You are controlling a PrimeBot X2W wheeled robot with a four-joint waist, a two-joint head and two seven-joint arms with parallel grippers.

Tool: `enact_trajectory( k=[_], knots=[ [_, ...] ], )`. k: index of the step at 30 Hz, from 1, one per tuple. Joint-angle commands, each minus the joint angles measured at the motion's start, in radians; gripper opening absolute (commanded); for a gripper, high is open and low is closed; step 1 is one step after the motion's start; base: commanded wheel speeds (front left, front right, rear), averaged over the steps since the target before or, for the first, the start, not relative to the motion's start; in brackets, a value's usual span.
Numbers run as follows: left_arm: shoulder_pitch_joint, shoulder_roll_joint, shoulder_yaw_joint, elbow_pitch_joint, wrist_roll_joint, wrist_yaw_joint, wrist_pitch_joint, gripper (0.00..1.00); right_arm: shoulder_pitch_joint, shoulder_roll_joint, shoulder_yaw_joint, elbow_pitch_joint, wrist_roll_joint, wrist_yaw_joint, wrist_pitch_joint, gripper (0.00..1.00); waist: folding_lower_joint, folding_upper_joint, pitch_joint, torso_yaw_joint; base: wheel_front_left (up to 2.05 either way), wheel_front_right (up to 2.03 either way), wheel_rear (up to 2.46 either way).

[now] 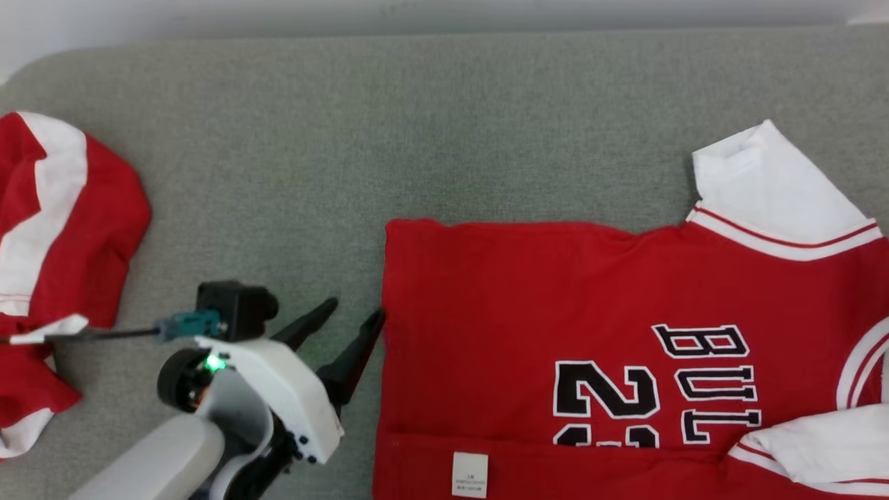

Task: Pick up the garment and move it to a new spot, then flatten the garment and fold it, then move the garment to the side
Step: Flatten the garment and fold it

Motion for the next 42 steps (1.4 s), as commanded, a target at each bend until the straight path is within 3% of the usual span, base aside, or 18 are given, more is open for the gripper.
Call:
enact_trajectory(
  k=[1,9,16,24,31,42],
  knots=[
    [-0.039,-0.012,-0.003,0.019,0.021,-0.008,0.008,1.0,-0.056,0.008,0.011,0.019,-0.019,-0.002,0.004,1.0,0.0,-0.0001,0.064,0.02,0.0,0.0,0.0],
    [-0.246,-0.126,-0.025,0.16,0.058,-0.065,0.025,1.0,-0.375,0.049,0.097,0.158,-0.122,-0.002,0.047,1.0,0.0,-0.0001,0.184,0.079,0.0,0.0,0.0],
    [-0.338,-0.211,-0.069,0.278,0.068,-0.117,0.044,1.0,-0.528,0.088,0.182,0.299,-0.177,-0.002,0.078,1.0,0.0,-0.0001,0.214,0.109,0.0,0.0,0.0],
    [-0.37,-0.247,-0.106,0.355,0.045,-0.176,0.077,1.0,-0.573,0.096,0.252,0.389,-0.155,-0.002,0.08,1.0,0.0,-0.0001,0.207,0.115,0.0,0.0,0.0],
    [-0.366,-0.266,-0.126,0.367,0.014,-0.219,0.096,1.0,-0.58,0.086,0.311,0.397,-0.101,-0.001,0.082,1.0,0.0,-0.0001,0.2,0.106,0.0,0.0,0.0],
    [-0.395,-0.289,-0.136,0.351,0.004,-0.248,0.114,1.0,-0.586,0.086,0.381,0.419,-0.072,-0.001,0.054,1.0,0.0,-0.0001,0.193,0.096,0.0,0.0,0.0]
  ],
)
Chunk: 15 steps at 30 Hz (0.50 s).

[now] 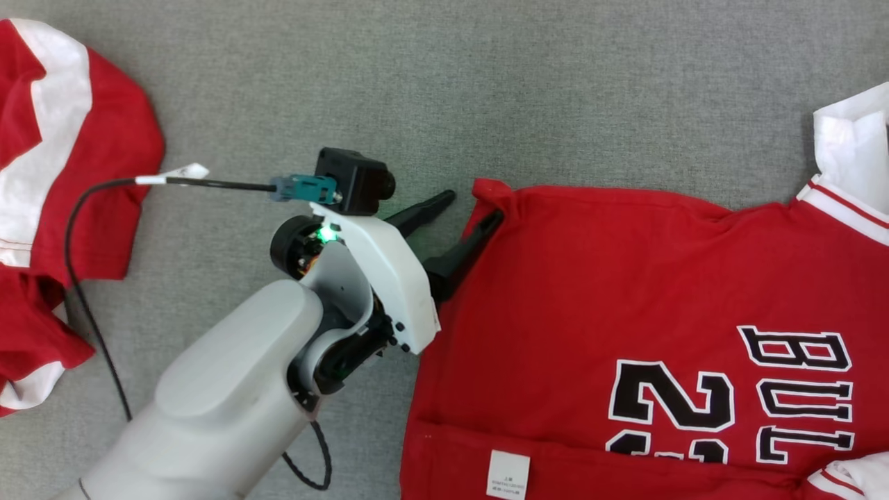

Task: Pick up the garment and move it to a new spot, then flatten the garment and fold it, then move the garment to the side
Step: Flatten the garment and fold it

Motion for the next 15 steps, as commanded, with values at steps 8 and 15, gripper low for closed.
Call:
enact_trajectory(
  k=[8,15],
  knots=[
    [0.029,-0.009,-0.033,0.009,-0.01,-0.025,0.026,1.0,0.02,-0.003,0.07,0.034,0.034,0.001,-0.013,1.0,0.0,-0.0001,-0.022,-0.002,0.0,0.0,0.0],
    [0.014,-0.027,-0.044,0.022,0.003,-0.021,0.026,1.0,0.014,-0.007,0.103,0.041,0.042,0.001,-0.015,1.0,0.0,-0.0001,-0.021,-0.004,0.0,0.0,0.0]
  ],
)
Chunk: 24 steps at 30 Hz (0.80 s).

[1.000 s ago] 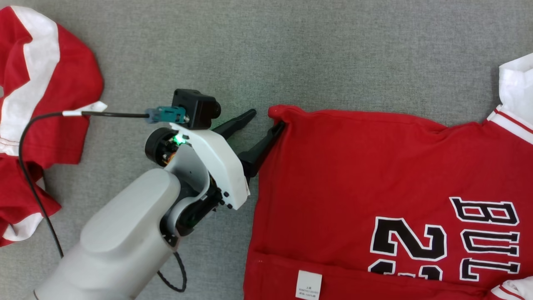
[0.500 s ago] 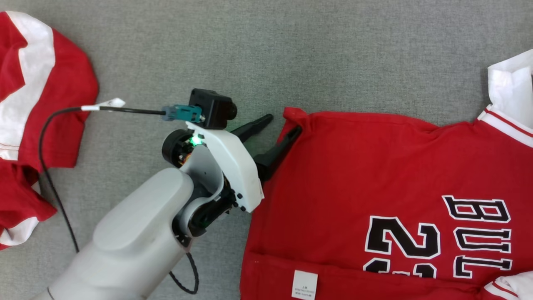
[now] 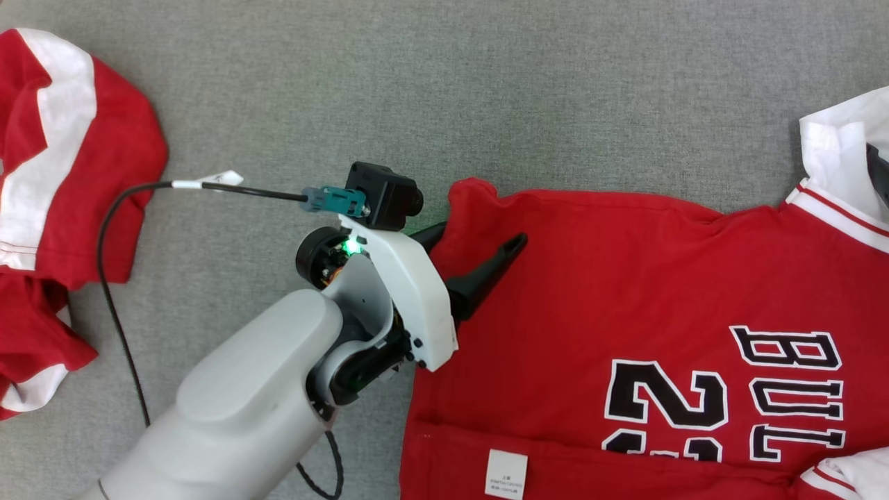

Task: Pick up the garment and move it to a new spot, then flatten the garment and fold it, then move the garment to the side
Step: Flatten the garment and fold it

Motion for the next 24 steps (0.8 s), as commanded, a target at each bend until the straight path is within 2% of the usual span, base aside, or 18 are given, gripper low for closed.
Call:
enact_trajectory(
  k=[1,2,3,4,5,6,7,8,9,13,24],
  knots=[
    [0.009,-0.005,-0.011,0.017,0.013,0.004,0.006,1.0,0.018,0.01,0.026,0.019,0.003,0.001,0.005,1.0,0.0,0.0,0.0,0.0,0.0,0.0,0.0],
    [0.004,-0.006,-0.008,0.023,0.015,0.008,0.001,0.98,0.016,0.011,0.029,0.024,-0.001,0.001,0.0,0.77,0.0,0.0,-0.001,0.0,0.0,0.0,0.0],
    [0.0,-0.007,-0.005,0.03,0.019,0.008,-0.005,0.96,0.014,0.012,0.032,0.03,-0.004,0.001,-0.005,0.45,0.0,0.0,-0.001,0.0,0.0,0.0,0.0],
    [-0.006,-0.007,0.0,0.038,0.023,0.012,-0.013,0.94,0.012,0.014,0.036,0.036,-0.005,0.001,-0.012,0.21,0.0,0.0,-0.002,0.0,0.0,0.0,0.0],
    [-0.012,-0.007,0.006,0.046,0.026,0.018,-0.022,0.88,0.01,0.016,0.04,0.04,-0.003,0.001,-0.016,0.0,0.0,0.0,-0.003,0.0,0.0,0.0,0.0],
    [-0.017,-0.005,0.009,0.054,0.031,0.02,-0.028,0.73,0.009,0.018,0.043,0.044,0.003,0.001,-0.022,0.0,0.0,0.0,-0.003,-0.001,0.0,0.0,0.0],
    [-0.02,-0.006,0.012,0.061,0.034,0.02,-0.038,0.47,0.009,0.021,0.051,0.044,0.013,0.001,-0.024,0.0,0.0,0.0,-0.005,-0.001,0.0,0.0,0.0],
    [-0.021,-0.009,0.018,0.067,0.036,0.024,-0.05,0.29,0.008,0.021,0.053,0.045,0.021,0.001,-0.033,0.0,0.0,0.0,-0.006,-0.001,0.0,0.0,0.0],
    [-0.021,-0.011,0.021,0.072,0.037,0.025,-0.059,0.0,0.004,0.021,0.055,0.041,0.028,0.001,-0.042,0.0,0.0,0.0,-0.007,-0.002,0.0,0.0,0.0],
    [-0.009,-0.014,0.025,0.084,0.024,0.013,-0.079,0.0,-0.027,0.006,0.04,0.036,0.059,0.001,-0.102,0.0,0.0,0.0,-0.017,-0.005,0.0,0.0,0.0],
    [-0.01,-0.008,0.065,0.102,0.038,0.038,-0.169,0.0,-0.082,-0.03,-0.027,0.077,0.067,0.001,-0.283,0.0,0.0,0.0,-0.059,-0.018,0.0,0.0,0.0]
  ],
)
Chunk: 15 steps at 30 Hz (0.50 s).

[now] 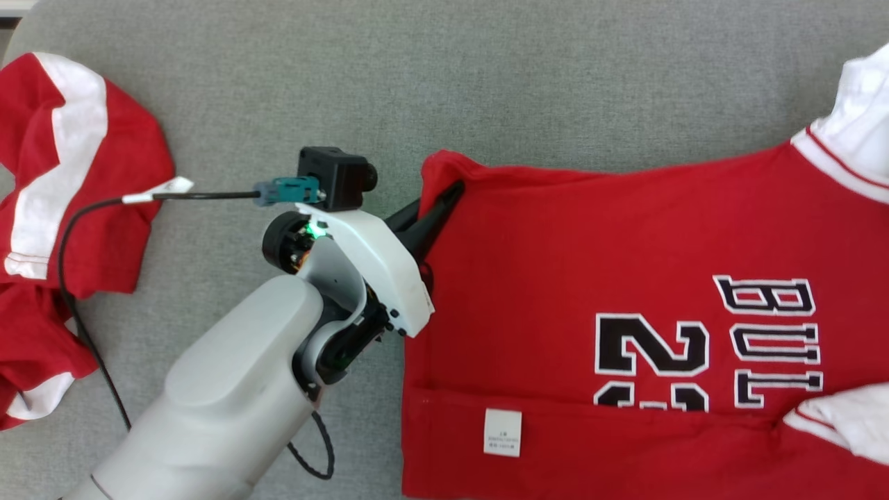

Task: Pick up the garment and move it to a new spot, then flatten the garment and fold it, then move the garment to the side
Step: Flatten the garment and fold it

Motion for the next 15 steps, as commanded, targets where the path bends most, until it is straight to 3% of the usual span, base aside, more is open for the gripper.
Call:
enact_trajectory(
  k=[1,8,15],
  knots=[
    [-0.003,0.006,0.008,0.006,0.007,0.006,-0.015,0.0,-0.016,-0.009,-0.009,0.005,0.01,-0.001,-0.019,0.0,0.0,0.0,-0.006,-0.004,0.0,0.0,0.0],
    [0.038,0.013,0.023,-0.01,0.027,0.025,-0.095,0.0,0.076,-0.014,-0.005,-0.064,0.055,-0.001,-0.109,0.0,0.0,0.0,-0.041,-0.032,0.0,0.0,0.0],
    [0.179,0.045,0.023,-0.13,0.018,0.066,-0.16,0.0,0.329,-0.057,-0.052,-0.212,0.132,-0.001,-0.193,0.0,0.0,0.0,-0.104,-0.066,0.0,0.0,0.0]
  ],
)
